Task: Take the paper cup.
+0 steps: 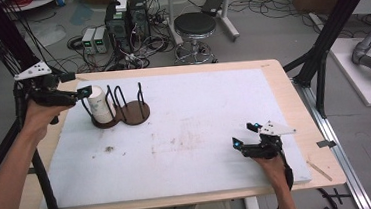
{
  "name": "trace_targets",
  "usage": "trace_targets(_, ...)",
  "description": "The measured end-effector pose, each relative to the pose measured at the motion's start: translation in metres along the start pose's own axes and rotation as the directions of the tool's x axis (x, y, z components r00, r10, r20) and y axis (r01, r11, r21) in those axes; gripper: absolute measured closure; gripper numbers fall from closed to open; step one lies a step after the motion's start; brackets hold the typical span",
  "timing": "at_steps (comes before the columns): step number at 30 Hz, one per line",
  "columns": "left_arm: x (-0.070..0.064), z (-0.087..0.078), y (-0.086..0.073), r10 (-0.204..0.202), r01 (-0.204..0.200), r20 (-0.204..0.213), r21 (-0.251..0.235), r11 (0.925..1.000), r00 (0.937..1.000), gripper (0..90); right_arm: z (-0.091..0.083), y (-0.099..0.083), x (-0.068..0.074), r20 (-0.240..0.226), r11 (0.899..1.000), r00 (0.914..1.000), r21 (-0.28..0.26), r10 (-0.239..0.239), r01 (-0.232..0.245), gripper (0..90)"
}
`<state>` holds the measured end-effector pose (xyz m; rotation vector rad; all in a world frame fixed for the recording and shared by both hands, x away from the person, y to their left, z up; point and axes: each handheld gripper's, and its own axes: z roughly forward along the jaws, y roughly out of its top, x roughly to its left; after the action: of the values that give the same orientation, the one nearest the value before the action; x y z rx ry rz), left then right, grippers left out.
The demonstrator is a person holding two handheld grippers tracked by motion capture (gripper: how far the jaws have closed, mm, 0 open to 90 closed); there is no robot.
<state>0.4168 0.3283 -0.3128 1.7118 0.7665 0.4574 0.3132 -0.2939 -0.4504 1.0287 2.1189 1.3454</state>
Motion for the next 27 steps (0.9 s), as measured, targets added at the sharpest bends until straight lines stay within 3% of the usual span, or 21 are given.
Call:
trace_targets(1,0.004,0.001,0.002,0.005,-0.005,0.010,0.012,0.9999,0.9999,2.3,0.000,0.000,0.000,-0.001,1.000,1.0000,0.000,0.000,0.000,16.3)
trace_targets(2,0.012,0.003,0.007,0.017,-0.018,0.045,0.027,0.9995,0.9988,2.3,0.000,0.000,0.000,0.000,1.000,1.0000,0.000,-0.001,0.001,16.3)
trace_targets(4,0.015,0.004,0.008,0.016,-0.018,0.067,0.033,0.9993,0.9976,2.3,0.000,0.000,0.000,-0.001,1.000,1.0000,0.001,-0.003,0.003,16.3)
trace_targets(9,0.026,0.011,0.016,0.037,-0.046,0.161,0.057,0.9973,0.9863,2.3,0.001,0.000,0.000,-0.001,1.000,1.0000,0.005,0.002,-0.002,16.3)
trace_targets(14,0.034,0.022,0.021,0.067,-0.093,0.201,0.126,0.9876,0.9773,2.3,0.001,0.000,0.000,0.001,1.000,1.0000,0.008,-0.001,0.001,16.3)
trace_targets(18,0.039,0.030,0.021,0.092,-0.139,0.231,0.195,0.9709,0.9685,2.3,0.001,0.000,0.001,0.005,1.000,1.0000,0.008,-0.007,0.007,16.3)
trace_targets(20,0.041,0.035,0.021,0.109,-0.168,0.249,0.229,0.9587,0.9623,2.4,0.001,0.000,0.001,0.008,1.000,0.9999,0.008,-0.008,0.008,16.3)
trace_targets(22,0.043,0.038,0.018,0.122,-0.189,0.274,0.234,0.9538,0.9539,2.3,0.001,0.000,0.001,0.010,1.000,0.9999,0.006,-0.007,0.007,16.3)
trace_targets(23,0.045,0.041,0.014,0.122,-0.200,0.285,0.259,0.9450,0.9505,2.3,0.001,0.000,0.001,0.012,1.000,0.9999,0.008,-0.010,0.010,16.3)
trace_targets(24,0.045,0.041,0.014,0.122,-0.200,0.285,0.259,0.9450,0.9505,2.3,0.001,0.000,0.001,0.012,1.000,0.9999,0.008,-0.010,0.010,16.3)
trace_targets(27,0.049,0.048,0.005,0.125,-0.223,0.297,0.322,0.9201,0.9465,2.3,0.001,0.000,0.002,0.014,1.000,0.9998,0.011,-0.016,0.016,16.3)
